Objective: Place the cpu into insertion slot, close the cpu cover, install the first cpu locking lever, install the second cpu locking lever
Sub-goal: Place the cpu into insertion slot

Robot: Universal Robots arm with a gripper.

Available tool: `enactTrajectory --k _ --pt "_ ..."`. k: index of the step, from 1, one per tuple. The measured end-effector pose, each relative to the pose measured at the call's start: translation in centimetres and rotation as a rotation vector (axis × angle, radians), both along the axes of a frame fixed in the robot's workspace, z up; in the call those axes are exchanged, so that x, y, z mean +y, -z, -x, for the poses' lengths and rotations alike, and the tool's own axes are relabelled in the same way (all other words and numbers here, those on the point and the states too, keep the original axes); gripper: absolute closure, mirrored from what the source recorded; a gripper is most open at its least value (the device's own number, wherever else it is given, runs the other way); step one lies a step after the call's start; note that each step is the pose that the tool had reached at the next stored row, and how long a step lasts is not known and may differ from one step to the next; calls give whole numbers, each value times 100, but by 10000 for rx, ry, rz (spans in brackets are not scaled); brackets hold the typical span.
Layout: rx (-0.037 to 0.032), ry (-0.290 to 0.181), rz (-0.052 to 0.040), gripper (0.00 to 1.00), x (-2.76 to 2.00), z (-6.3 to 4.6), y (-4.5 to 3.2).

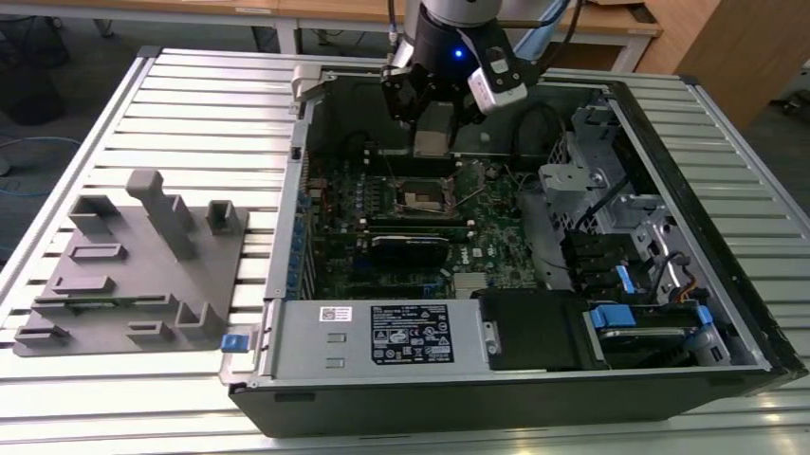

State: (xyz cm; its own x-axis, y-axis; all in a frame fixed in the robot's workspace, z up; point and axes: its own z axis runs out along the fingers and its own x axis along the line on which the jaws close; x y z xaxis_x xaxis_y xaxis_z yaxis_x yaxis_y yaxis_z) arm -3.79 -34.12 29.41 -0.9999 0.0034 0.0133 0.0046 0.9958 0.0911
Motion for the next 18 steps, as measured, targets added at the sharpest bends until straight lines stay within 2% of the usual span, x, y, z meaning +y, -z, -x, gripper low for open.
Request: enactTrajectory --k 4,9,18 --pt "-1 0 -4 46 0 0 1" --pt "-90 0 -149 46 1 12 22" --pt "-93 0 -151 46 -7 18 162"
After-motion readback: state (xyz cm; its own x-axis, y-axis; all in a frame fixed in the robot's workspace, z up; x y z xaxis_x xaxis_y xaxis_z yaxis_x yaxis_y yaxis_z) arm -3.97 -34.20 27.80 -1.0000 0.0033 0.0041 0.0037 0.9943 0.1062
